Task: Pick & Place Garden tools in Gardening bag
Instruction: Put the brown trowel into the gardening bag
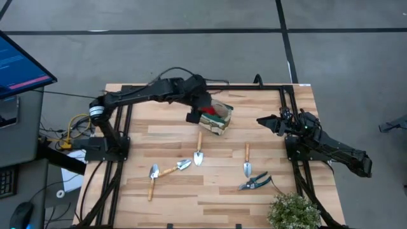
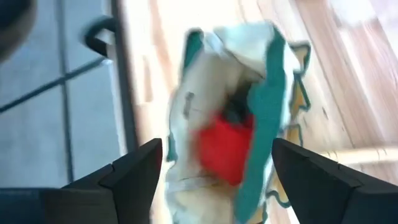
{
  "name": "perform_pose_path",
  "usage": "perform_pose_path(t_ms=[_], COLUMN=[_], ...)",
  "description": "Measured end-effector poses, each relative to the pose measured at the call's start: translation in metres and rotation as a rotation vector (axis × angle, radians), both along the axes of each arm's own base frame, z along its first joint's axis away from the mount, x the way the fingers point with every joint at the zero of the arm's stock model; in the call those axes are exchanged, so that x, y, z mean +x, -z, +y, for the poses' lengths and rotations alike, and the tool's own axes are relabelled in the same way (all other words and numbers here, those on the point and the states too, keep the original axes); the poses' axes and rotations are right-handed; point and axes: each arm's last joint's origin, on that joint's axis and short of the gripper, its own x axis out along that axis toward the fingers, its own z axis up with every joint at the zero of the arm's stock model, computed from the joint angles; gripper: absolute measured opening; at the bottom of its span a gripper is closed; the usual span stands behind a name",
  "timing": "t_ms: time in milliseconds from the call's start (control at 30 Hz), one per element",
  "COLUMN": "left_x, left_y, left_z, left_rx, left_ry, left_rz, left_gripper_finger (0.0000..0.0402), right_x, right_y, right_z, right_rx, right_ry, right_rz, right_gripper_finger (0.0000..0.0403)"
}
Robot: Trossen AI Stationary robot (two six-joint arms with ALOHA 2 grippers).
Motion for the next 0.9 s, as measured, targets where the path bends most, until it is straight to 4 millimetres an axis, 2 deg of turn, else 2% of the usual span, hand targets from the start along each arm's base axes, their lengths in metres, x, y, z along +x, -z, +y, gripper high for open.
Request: perform_pose_path(t_ms=[133, 267, 333, 400, 500, 600, 733, 900], left_x=[-0.037, -0.085, -0.107, -0.128, -0.142, -0.142, -0.124, -0.089], left_y=[-0.040, -0.076, -0.088, -0.092, -0.077, -0.053, -0.018, 0.032], left_z=[-0.009, -0.026, -0.038, -0.050, -0.064, -0.078, -0.094, -0.109], left_rx=[-0.040, -0.247, -0.355, -0.448, -0.605, -0.712, -0.741, -0.702], left_ry=[-0.087, -0.139, -0.162, -0.171, -0.272, -0.424, -0.581, -0.691], left_rz=[-0.190, -0.407, -0.485, -0.482, -0.327, -0.100, 0.148, 0.349], left_gripper_finger=[0.0303, 0.0302, 0.0296, 0.0290, 0.0285, 0.0285, 0.0285, 0.0285], right_x=[0.000, 0.000, 0.000, 0.000, 0.000, 0.000, 0.000, 0.000], right_y=[0.000, 0.000, 0.000, 0.000, 0.000, 0.000, 0.000, 0.000], right_z=[0.000, 0.000, 0.000, 0.000, 0.000, 0.000, 0.000, 0.000], right_rx=[0.000, 0.000, 0.001, 0.001, 0.001, 0.001, 0.000, 0.001], right_ry=[0.001, 0.001, 0.001, 0.001, 0.001, 0.001, 0.001, 0.001], right_rz=[0.000, 0.000, 0.000, 0.000, 0.000, 0.000, 0.001, 0.001], right_gripper_finger=[0.0230, 0.0230, 0.0230, 0.0230, 0.0230, 0.0230, 0.0230, 0.0230])
